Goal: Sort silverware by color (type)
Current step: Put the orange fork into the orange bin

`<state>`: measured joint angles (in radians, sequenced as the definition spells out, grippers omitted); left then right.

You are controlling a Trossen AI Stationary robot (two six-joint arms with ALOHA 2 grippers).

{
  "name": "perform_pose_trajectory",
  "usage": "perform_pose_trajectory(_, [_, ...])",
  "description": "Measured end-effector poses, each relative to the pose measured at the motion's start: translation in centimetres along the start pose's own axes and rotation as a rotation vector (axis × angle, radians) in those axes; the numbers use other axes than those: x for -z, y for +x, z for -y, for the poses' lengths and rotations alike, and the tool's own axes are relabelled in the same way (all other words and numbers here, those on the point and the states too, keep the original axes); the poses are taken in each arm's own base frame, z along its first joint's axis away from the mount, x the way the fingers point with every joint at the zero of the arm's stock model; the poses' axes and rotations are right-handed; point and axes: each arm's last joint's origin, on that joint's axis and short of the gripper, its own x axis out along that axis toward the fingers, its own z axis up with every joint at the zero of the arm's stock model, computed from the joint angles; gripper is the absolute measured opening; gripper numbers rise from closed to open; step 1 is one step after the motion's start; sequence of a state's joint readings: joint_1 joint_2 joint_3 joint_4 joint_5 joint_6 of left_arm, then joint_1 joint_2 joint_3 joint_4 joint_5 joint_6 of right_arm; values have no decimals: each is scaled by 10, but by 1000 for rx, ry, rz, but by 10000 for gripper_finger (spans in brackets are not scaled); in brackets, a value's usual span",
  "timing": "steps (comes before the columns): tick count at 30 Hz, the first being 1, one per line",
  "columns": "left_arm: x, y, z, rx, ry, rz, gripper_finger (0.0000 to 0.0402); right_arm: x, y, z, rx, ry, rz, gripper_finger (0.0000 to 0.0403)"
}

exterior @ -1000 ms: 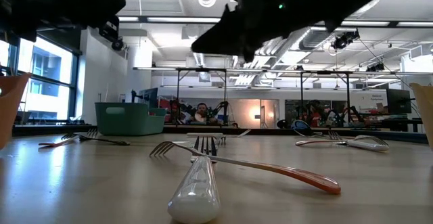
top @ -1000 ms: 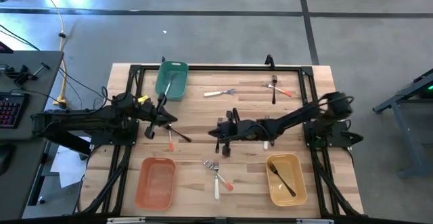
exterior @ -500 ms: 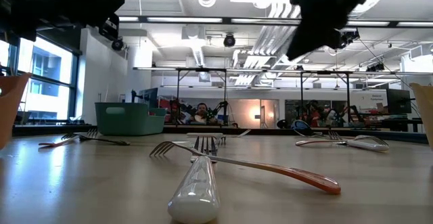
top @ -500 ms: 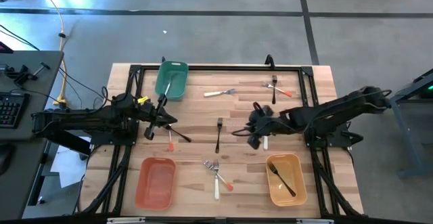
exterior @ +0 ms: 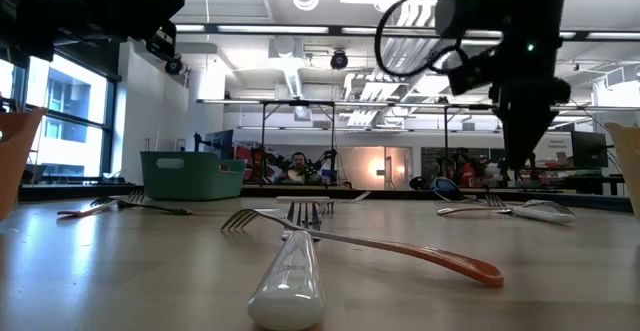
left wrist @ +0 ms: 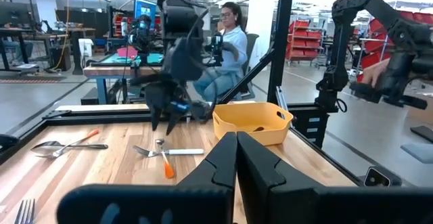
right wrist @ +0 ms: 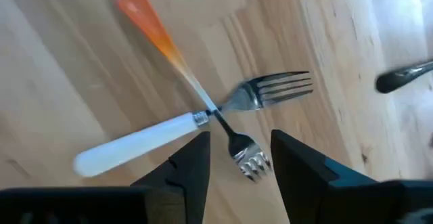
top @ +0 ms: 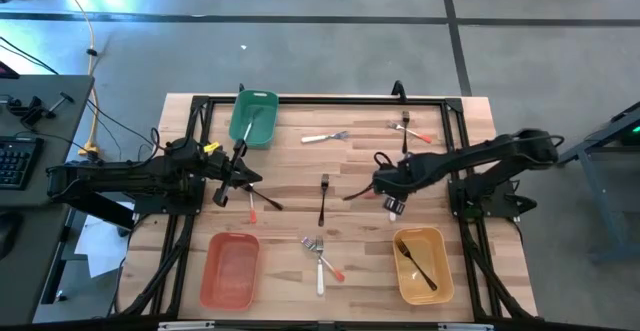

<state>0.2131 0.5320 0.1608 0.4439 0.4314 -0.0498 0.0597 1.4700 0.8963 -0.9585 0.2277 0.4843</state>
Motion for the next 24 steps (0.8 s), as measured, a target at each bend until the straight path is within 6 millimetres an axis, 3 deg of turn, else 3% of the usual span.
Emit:
perform_pose_trajectory(15, [1,0,0,0,-2,-5,1,-11,42,1,-5,-125,-199,142])
perform_pose_trajectory(24, [1,0,0,0,-2,-6,1,-12,55,-2,31,-169,-239,164])
